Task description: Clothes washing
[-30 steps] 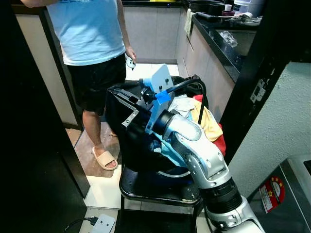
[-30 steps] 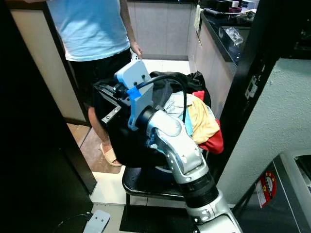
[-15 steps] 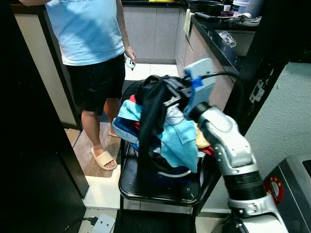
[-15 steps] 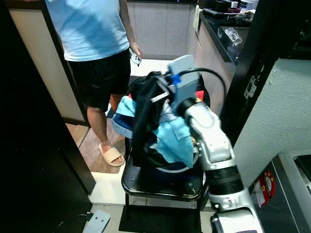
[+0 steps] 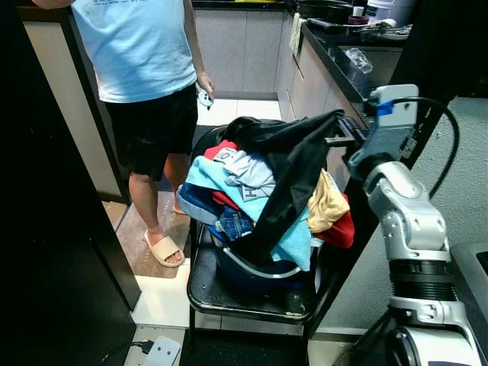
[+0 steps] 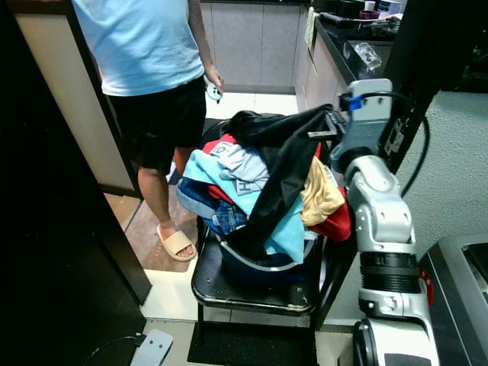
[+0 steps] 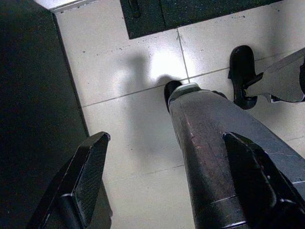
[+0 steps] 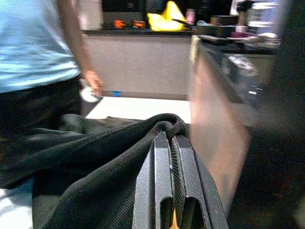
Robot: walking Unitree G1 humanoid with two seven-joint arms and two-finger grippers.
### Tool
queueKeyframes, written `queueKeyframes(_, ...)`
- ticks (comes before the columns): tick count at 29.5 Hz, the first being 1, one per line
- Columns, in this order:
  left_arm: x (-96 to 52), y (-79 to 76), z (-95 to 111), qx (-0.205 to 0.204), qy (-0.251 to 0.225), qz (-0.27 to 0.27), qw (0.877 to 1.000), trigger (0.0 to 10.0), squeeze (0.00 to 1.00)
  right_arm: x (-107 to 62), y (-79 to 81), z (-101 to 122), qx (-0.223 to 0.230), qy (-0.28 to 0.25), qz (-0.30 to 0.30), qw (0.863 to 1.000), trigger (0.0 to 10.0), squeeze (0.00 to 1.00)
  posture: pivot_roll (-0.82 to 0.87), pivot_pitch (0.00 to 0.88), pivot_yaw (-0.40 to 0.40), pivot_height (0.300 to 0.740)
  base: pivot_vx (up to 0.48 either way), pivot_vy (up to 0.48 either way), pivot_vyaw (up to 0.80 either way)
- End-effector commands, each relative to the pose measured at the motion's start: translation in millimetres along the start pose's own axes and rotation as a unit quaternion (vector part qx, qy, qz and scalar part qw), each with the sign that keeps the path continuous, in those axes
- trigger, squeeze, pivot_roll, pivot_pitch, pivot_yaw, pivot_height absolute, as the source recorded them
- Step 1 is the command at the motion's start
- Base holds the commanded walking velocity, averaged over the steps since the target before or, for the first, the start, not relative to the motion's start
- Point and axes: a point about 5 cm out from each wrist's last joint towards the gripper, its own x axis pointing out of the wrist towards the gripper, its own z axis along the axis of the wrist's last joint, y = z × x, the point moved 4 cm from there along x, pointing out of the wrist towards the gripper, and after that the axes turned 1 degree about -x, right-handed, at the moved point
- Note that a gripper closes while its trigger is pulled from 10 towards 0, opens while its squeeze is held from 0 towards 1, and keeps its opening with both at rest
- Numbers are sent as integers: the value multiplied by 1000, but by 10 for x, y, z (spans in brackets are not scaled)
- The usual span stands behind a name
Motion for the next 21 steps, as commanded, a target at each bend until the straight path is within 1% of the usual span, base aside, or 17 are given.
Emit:
queueKeyframes(1, -13, -46, -136, -4, 23, -6, 1000, 10000, 0, 3, -58, 8, 10, 2, -12, 1000, 0, 0, 39, 29, -42, 740, 0, 0, 0)
queueKeyframes(2, -14, -46, -139, -5, 23, -6, 1000, 10000, 0, -13, -133, -14, 7, 8, -22, 1000, 0, 0, 39, 30, -43, 740, 0, 0, 0)
queueKeyframes(3, -14, -46, -139, -5, 23, -6, 1000, 10000, 0, -13, -133, -14, 7, 8, -22, 1000, 0, 0, 39, 30, -43, 740, 0, 0, 0)
queueKeyframes(4, -15, -46, -145, -5, 23, -6, 1000, 10000, 0, -38, -219, -31, 6, 13, -29, 999, 0, 0, 36, 32, -42, 740, 0, 0, 0)
queueKeyframes(6, -15, -46, -145, -5, 23, -6, 1000, 10000, 0, -38, -219, -31, 6, 13, -29, 999, 0, 0, 36, 32, -42, 740, 0, 0, 0)
queueKeyframes(10, -18, -48, -161, -4, 25, -7, 1000, 10000, 0, -107, -306, -82, 6, 29, -18, 999, 0, 0, 32, 32, -41, 740, 0, 0, 0)
queueKeyframes(11, -20, -46, -168, -3, 26, -7, 1000, 10000, 0, -144, -270, -121, 5, 40, 5, 999, 0, 0, 30, 32, -40, 740, 0, 0, 0)
queueKeyframes(12, -20, -46, -168, -3, 26, -7, 1000, 10000, 0, -144, -270, -121, 5, 40, 5, 999, 0, 0, 30, 32, -40, 740, 0, 0, 0)
queueKeyframes(13, -21, -43, -171, -1, 27, -7, 1000, 10000, 0, -200, -174, -222, -4, 64, 41, 997, 0, 0, 31, 31, -40, 740, 0, 0, 0)
queueKeyframes(14, -21, -43, -171, -1, 27, -7, 1000, 10000, 0, -200, -174, -222, -4, 64, 41, 997, 0, 0, 31, 31, -40, 740, 0, 0, 0)
queueKeyframes(15, -22, -38, -172, 0, 27, -7, 1000, 10000, 0, -263, -79, -343, -11, 91, 74, 993, 824, 0, 31, 31, -39, 740, 0, 0, 0)
queueKeyframes(16, -23, -35, -174, 1, 27, -7, 1000, 10000, 0, -307, -21, -424, -14, 110, 94, 989, 824, 0, 31, 31, -38, 740, 0, 0, 0)
queueKeyframes(17, -23, -35, -174, 1, 27, -7, 1000, 10000, 0, -307, -21, -424, -14, 110, 94, 989, 824, 0, 31, 31, -38, 740, 0, 0, 0)
queueKeyframes(18, -23, -32, -171, 2, 26, -6, 1000, 10000, 0, -377, 47, -560, -25, 142, 118, 983, 10000, 0, 30, 31, -35, 740, 0, 0, 0)
queueKeyframes(19, -23, -30, -169, 3, 26, -6, 1000, 10000, 0, -421, 82, -641, -31, 161, 131, 978, 10000, 0, 30, 31, -35, 740, 0, 0, 0)
queueKeyframes(20, -23, -28, -169, 4, 26, -6, 1000, 10000, 0, -456, 94, -708, -36, 177, 136, 974, 10000, 933, 30, 32, -33, 740, 0, 0, 0)
queueKeyframes(21, -23, -27, -170, 5, 27, -7, 1000, 10000, 0, -477, 99, -747, -39, 186, 138, 972, 10000, 1000, 30, 32, -33, 740, 0, 0, 0)
